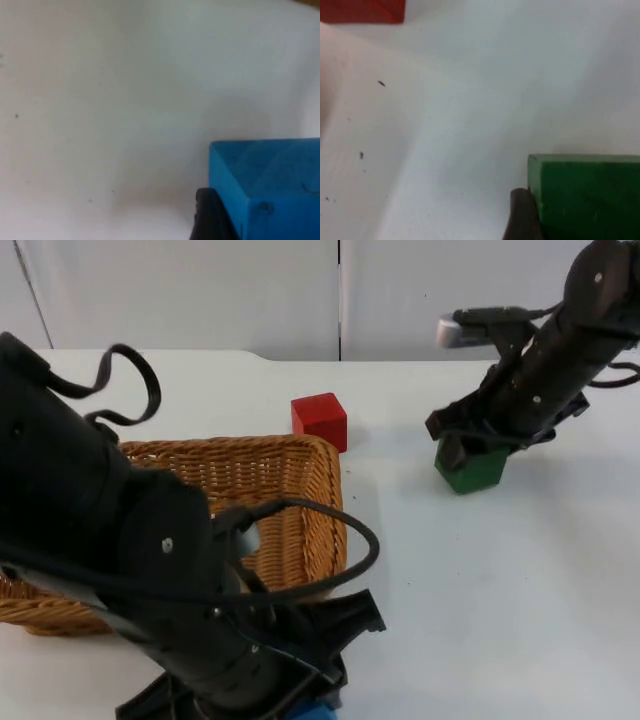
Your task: Pick up one cube with each hand and place exactly two cubes into the same basket, leaving the remaining cube outside.
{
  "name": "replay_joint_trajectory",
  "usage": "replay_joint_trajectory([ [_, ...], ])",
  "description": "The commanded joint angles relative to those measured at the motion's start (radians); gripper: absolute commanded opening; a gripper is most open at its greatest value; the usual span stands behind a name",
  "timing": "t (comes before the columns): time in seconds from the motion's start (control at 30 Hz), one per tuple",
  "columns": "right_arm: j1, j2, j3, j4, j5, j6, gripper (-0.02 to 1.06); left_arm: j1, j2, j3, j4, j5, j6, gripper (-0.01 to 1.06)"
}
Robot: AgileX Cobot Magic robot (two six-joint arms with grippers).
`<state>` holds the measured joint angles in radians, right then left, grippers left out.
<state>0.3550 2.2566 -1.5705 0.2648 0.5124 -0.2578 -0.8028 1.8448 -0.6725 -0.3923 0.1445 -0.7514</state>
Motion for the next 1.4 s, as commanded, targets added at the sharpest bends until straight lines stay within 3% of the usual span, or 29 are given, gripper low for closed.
replay_joint_trajectory([
  [0.0, 0.006, -0.032, -0.004, -0.002, -0.007, -0.004, 0.00, 0.000, -0.036, -0.002, 0.020, 0.007, -0.005, 0.00],
  [0.43, 0.006, -0.151, -0.004, -0.026, 0.055, -0.004, 0.00, -0.092, -0.278, -0.002, 0.046, 0.013, 0.014, 0.00],
  [0.6, 0.006, -0.211, -0.004, -0.026, 0.100, -0.004, 0.00, -0.105, -0.377, -0.002, 0.205, 0.009, 0.016, 0.00],
  [0.7, 0.006, -0.247, -0.004, -0.026, 0.136, -0.004, 0.00, -0.105, -0.447, -0.002, 0.377, 0.064, 0.016, 0.00],
  [0.93, 0.006, -0.303, -0.004, -0.024, 0.194, -0.004, 0.00, -0.105, -0.526, -0.002, 0.621, 0.178, 0.016, 0.00],
  [1.37, 0.006, -0.316, -0.004, -0.022, 0.287, -0.024, 0.00, -0.103, -0.531, -0.002, 0.773, 0.241, 0.016, 0.00],
])
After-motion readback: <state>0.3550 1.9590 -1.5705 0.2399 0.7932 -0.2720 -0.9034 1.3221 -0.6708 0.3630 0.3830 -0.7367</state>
